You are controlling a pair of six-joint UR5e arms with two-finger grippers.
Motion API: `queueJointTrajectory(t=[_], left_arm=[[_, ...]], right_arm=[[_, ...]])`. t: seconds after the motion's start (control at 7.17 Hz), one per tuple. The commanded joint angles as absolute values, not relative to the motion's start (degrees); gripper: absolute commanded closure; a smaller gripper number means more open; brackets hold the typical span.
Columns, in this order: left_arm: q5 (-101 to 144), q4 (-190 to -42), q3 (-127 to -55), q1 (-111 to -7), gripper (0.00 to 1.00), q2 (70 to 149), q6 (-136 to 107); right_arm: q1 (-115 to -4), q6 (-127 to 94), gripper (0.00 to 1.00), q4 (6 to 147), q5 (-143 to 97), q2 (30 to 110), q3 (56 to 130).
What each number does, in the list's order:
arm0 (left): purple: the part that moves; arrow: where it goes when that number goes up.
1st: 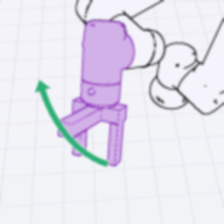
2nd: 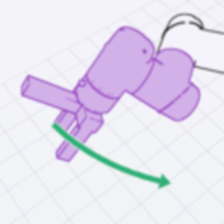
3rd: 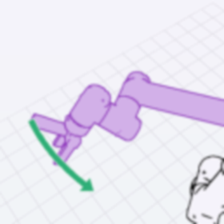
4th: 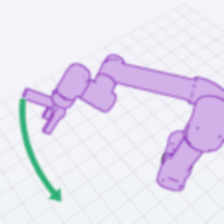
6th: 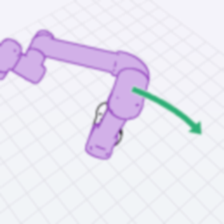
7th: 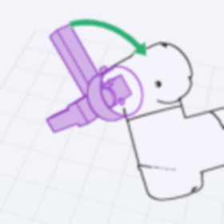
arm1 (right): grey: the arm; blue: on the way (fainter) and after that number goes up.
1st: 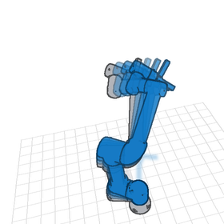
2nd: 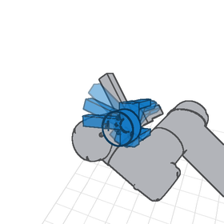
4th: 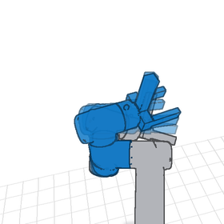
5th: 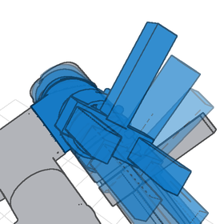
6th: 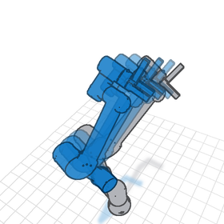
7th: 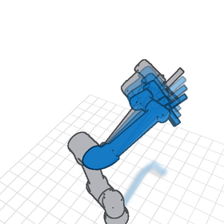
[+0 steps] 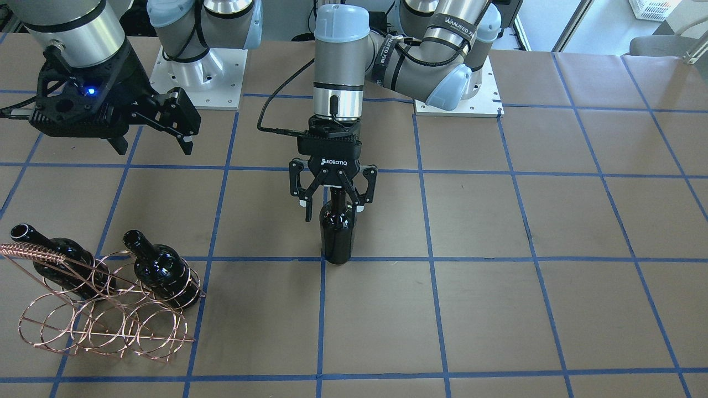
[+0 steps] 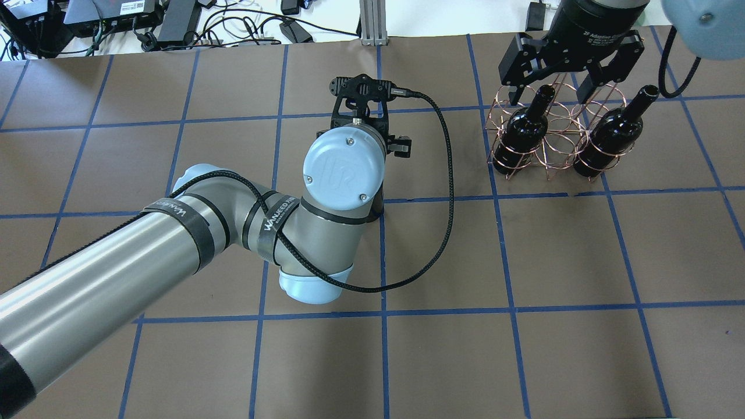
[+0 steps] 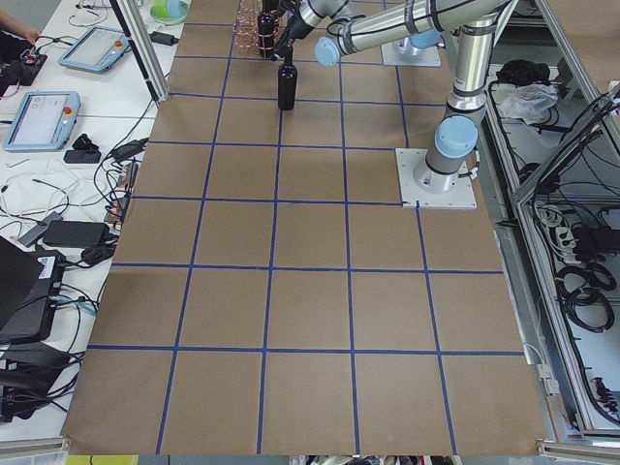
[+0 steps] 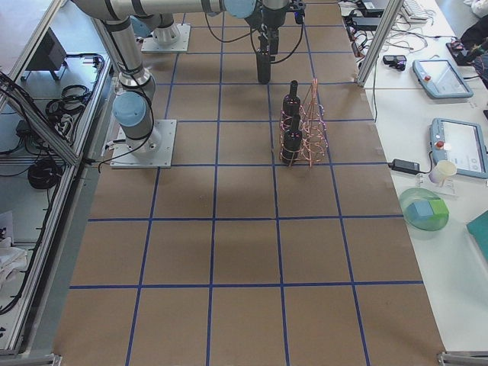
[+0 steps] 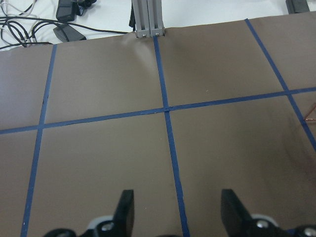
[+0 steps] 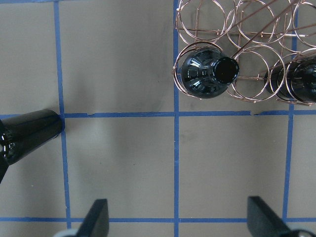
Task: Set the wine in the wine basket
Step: 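Carry the bottle toward the wine rack and lower it upright onto the table, then open the left gripper and withdraw it away from the standing bottle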
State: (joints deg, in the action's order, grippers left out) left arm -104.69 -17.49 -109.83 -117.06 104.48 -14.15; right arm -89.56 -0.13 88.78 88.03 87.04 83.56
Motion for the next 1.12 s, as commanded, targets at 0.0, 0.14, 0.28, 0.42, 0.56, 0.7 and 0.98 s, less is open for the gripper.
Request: queueJointTrajectory(t=[0.0,0.14,0.28,0.42,0.56,0.7,0.98], left_arm=[[-104.5,-17.6,-109.8,-116.9,0.05,104.2,-14.2],[-103.5,-17.8,-109.3,-116.6,0.0,103.5,-14.1],[-103.1,-23.3,-108.1,-116.6,0.0,102.3,-14.1],[-102.0,-36.0,-102.7,-115.8,0.0,100.4,-14.1],[-98.7,-53.2,-95.8,-113.4,0.0,99.2,-14.1],[-93.1,-64.5,-90.7,-108.6,0.0,98.0,-13.9],[-85.8,-70.1,-89.1,-99.2,0.0,95.3,-11.7]], right_arm=[[-89.5,-0.4,0.0,88.8,88.4,87.4,83.5],[-89.5,0.3,0.0,88.7,90.1,87.4,83.6],[-89.4,0.7,0.0,89.2,91.8,87.5,83.5],[-89.5,0.6,0.0,89.6,92.1,87.5,83.5],[-89.8,0.0,0.0,89.6,91.9,87.7,83.5],[-89.9,-0.3,0.0,89.3,92.2,87.8,83.5],[-89.9,0.7,0.0,90.5,91.7,88.1,83.5]])
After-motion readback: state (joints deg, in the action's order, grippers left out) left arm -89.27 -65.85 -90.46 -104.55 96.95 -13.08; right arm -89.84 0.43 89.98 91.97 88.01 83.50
